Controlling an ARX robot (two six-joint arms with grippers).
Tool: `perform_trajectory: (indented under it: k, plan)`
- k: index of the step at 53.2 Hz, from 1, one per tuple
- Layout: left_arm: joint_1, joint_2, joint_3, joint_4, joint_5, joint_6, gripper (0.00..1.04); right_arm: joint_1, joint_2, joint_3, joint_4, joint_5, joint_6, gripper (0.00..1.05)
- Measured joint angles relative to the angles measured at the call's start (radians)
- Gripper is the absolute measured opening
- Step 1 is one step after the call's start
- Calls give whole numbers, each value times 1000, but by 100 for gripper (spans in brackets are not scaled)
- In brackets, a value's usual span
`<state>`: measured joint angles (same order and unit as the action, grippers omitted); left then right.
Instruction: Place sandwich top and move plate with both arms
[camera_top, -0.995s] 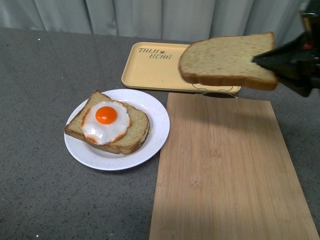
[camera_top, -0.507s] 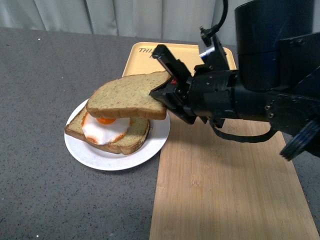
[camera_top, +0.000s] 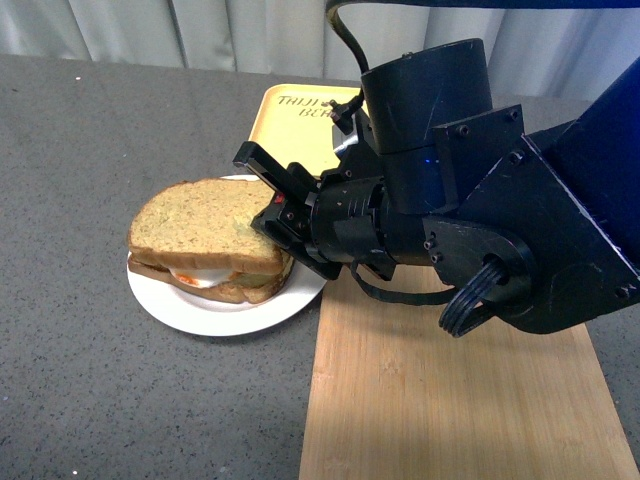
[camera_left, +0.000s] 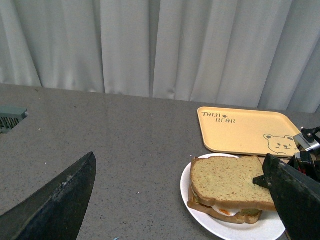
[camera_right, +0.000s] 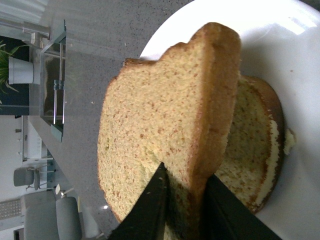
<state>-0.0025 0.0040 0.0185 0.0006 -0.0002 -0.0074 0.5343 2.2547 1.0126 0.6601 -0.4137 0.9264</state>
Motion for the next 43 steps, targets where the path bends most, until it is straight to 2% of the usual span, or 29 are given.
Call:
perform_trajectory:
  k: [4, 10, 17, 18, 20, 22, 23, 31, 37, 43]
  plan:
    - [0, 0, 0, 0, 0, 0, 98, -11, -29, -53, -15, 52, -44, 39]
    - [0, 0, 0, 0, 0, 0, 98, -48, -135, -142, -41, 177, -191, 66]
    - [0, 0, 0, 0, 0, 0, 98, -79, -216, -190, -27, 312, -305, 85]
    - [0, 0, 0, 0, 0, 0, 98, -79, -216, -195, -6, 312, -305, 85]
    - [0, 0, 0, 0, 0, 0, 98, -80, -208, -222, 95, 422, -386, 79]
    - [0, 0, 0, 0, 0, 0, 98, -81, -201, -250, 180, 470, -422, 74]
    - [0, 0, 0, 0, 1, 0, 98, -84, -198, -275, 236, 533, -479, 71]
    - [0, 0, 0, 0, 0, 0, 98, -127, -227, -448, 531, 713, -685, 46]
    - [0, -1, 0, 0, 0, 0, 98, -173, -319, -554, 684, 740, -785, 27]
    - [0, -1, 0, 0, 0, 0, 98, -200, -364, -608, 732, 738, -808, 10]
